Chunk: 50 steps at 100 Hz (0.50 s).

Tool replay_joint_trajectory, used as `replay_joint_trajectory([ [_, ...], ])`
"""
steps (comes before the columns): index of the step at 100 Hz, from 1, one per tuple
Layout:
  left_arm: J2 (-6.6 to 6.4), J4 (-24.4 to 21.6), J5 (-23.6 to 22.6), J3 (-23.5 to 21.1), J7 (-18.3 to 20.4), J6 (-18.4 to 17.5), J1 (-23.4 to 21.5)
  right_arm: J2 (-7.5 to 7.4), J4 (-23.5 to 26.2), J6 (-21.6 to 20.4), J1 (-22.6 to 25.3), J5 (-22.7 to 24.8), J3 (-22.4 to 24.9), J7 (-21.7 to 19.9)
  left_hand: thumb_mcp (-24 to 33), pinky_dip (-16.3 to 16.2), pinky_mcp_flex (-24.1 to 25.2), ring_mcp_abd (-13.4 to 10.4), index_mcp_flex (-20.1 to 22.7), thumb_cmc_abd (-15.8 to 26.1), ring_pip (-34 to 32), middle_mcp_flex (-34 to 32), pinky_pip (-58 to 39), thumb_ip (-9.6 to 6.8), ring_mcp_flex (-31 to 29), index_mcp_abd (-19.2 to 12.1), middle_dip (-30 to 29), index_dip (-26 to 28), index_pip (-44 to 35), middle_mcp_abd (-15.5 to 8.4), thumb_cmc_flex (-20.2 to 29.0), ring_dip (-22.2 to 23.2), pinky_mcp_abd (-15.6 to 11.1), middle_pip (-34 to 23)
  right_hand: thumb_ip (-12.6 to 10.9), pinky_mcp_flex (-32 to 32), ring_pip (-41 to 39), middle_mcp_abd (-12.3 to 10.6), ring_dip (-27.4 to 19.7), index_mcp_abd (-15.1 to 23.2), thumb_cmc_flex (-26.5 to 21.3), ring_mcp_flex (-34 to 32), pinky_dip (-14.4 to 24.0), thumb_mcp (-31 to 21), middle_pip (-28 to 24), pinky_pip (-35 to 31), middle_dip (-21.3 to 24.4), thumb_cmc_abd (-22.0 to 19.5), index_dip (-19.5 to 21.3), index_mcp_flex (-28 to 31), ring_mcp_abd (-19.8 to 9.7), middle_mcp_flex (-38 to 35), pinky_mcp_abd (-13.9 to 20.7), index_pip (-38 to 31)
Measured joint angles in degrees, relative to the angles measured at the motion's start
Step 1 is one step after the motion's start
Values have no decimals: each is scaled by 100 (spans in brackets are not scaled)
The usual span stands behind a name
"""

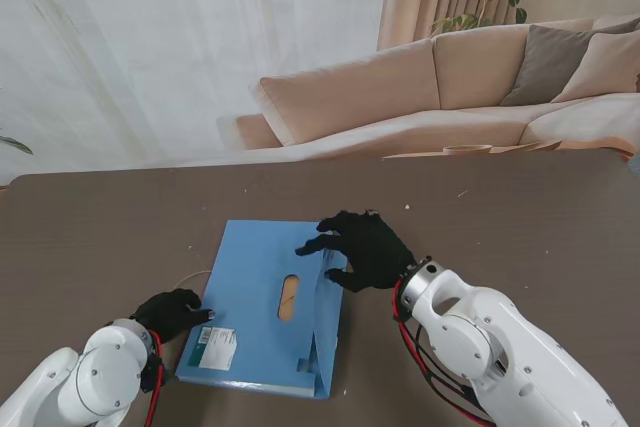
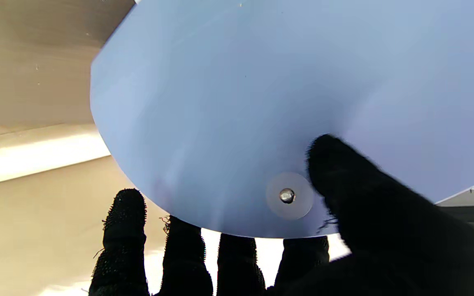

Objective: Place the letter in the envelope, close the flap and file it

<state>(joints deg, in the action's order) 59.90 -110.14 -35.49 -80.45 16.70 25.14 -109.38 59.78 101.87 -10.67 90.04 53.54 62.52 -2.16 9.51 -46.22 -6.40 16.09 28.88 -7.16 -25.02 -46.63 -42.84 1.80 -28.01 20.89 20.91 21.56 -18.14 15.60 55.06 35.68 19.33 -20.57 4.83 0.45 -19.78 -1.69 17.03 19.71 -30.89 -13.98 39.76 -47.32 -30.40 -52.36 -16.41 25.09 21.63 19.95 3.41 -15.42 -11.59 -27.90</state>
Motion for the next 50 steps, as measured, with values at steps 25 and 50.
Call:
replay_joint_trajectory([
  [25, -17, -147, -8, 12, 132, -119, -134, 102, -24, 1489, -327, -378, -605, -12, 58, 218, 72, 0, 72, -1, -18, -1, -170, 0, -2, -43, 0, 11, -21, -23, -2, 2, 1, -3, 34, -21, 115, 484, 47, -1654, 915, 176, -1, 495, 1324, -54, 518, 65, 407, -1193, 247, 378, -18, 2687],
  [50, -23, -176, -10, 50, 150, -108, -139, 278, -138, 2359, -318, -391, -828, 533, 59, 272, 84, 4, 73, -1, -73, -1, -196, 0, -5, -43, 0, 11, -22, -23, -3, 2, 1, -3, -56, 112, 148, 829, 105, -2171, 1154, 148, 94, 606, 1273, -57, 546, 114, 305, -1189, 664, 378, -214, 2782],
])
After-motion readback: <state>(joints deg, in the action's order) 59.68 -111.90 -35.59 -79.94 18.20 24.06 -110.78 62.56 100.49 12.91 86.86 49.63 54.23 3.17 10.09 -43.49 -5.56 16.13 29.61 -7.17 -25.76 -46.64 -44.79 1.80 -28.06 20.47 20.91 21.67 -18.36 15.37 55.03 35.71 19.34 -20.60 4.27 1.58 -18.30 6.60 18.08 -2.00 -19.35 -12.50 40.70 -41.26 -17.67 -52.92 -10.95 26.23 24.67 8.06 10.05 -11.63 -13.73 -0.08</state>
